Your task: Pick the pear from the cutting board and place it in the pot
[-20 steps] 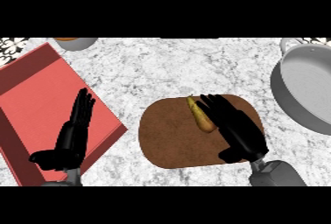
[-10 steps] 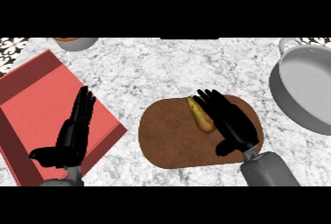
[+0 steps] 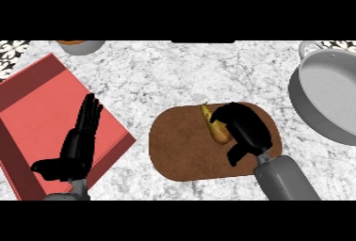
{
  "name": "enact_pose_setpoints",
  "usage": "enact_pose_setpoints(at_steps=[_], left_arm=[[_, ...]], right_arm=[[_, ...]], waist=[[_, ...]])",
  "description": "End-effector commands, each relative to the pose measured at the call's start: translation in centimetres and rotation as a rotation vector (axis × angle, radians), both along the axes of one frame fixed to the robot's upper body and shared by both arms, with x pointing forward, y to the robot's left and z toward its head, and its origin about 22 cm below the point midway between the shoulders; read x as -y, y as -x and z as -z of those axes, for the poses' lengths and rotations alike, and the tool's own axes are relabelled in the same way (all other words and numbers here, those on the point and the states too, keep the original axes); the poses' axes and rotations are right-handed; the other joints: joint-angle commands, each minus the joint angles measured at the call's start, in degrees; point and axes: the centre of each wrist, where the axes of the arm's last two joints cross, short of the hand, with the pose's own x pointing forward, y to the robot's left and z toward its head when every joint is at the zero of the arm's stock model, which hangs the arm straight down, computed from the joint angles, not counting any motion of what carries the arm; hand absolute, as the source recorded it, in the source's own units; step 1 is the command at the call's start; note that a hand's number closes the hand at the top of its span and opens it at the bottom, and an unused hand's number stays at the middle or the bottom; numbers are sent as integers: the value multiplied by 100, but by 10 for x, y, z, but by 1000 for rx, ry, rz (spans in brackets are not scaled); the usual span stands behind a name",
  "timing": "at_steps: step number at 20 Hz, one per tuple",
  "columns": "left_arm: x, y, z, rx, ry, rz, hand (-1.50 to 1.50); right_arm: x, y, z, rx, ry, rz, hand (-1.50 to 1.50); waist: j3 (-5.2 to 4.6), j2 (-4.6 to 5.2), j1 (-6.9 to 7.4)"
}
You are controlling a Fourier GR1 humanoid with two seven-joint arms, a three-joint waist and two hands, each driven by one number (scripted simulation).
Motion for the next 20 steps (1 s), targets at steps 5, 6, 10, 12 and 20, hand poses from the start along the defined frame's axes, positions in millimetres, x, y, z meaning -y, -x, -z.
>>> enact_pose_setpoints(at_steps=[5,6,10,12,20], left_arm=[[-7,1,21,-6,-16,4,0],[-3,3,1,-5,7,-2,0],[-9,-18,-11,10,-16,-17,0],[-3,-4,1,-9,-4,3,0],[-1,-2,-10,37,-8,8,0]], right_arm=[[-24,-12,14,107,-26,-24,150],[-10,-3,16,122,-30,-27,150],[-21,4,11,196,-95,-5,150],[18,-32,-14,151,-105,276,150],[132,-58,-37,-11,-268,1184,150]], waist=[[50,73,38],[51,63,26],[51,66,4],[50,95,54],[15,373,95]])
